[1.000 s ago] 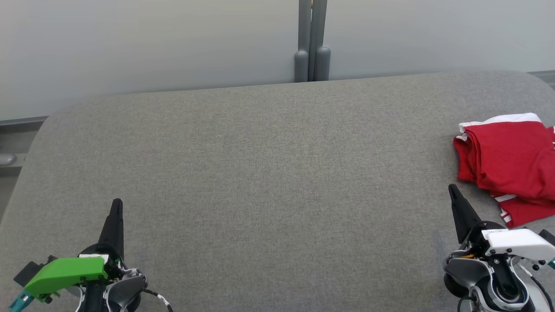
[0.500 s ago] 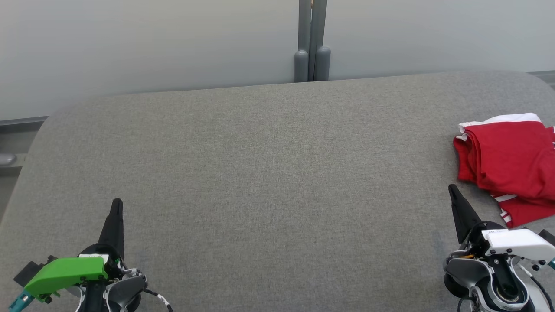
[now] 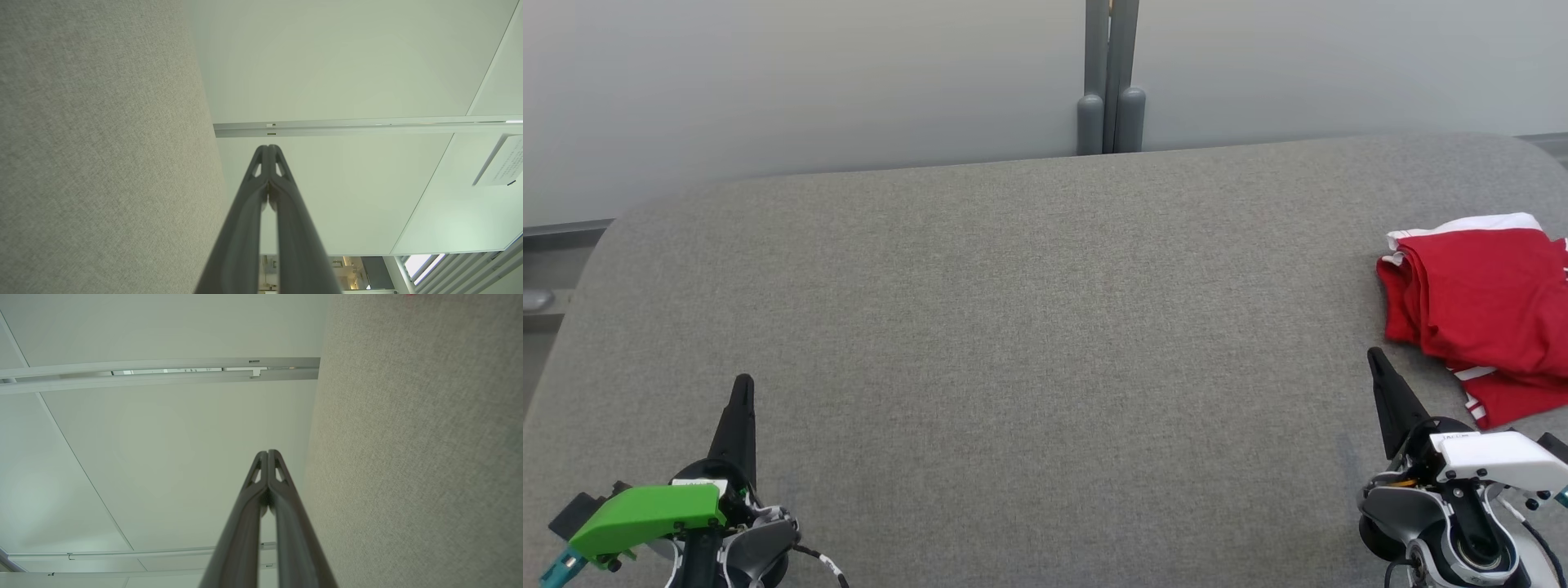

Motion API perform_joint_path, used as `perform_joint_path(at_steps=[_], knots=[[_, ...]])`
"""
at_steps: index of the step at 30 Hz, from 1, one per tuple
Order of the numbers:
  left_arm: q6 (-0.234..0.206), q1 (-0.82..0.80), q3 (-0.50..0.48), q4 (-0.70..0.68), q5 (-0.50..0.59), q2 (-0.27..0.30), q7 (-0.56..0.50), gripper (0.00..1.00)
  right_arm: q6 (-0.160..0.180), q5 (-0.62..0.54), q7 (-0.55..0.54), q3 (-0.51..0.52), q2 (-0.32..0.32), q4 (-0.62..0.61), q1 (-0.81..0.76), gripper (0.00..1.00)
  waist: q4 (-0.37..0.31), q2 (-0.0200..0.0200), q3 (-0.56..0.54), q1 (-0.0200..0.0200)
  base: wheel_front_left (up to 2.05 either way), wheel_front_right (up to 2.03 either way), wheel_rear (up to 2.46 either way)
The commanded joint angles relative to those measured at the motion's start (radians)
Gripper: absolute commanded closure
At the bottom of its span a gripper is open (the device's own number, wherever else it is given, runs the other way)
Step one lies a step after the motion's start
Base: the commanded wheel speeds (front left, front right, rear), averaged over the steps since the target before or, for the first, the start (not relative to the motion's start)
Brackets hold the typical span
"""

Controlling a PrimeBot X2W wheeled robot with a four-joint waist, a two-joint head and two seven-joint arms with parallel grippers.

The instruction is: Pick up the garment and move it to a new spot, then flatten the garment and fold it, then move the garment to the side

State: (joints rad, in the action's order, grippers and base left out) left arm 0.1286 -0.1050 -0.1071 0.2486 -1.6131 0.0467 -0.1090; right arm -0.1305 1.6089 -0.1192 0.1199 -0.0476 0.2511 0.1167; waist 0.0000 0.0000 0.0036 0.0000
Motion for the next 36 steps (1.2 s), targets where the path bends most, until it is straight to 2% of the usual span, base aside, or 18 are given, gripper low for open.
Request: perform_joint_path(at_steps=[1,36], knots=[[0.004,-0.013,-0.004,-0.004,-0.001,0.007,-0.002,1.0,-0.001,0.006,-0.005,0.002,-0.005,-0.006,-0.008,1.0,0.0,0.0,0.0,0.0,0.0,0.0,0.0],[0.004,-0.013,-0.004,-0.004,-0.001,0.007,-0.002,1.0,-0.001,0.006,-0.005,0.002,-0.005,-0.006,-0.008,1.0,0.0,0.0,0.0,0.0,0.0,0.0,0.0]])
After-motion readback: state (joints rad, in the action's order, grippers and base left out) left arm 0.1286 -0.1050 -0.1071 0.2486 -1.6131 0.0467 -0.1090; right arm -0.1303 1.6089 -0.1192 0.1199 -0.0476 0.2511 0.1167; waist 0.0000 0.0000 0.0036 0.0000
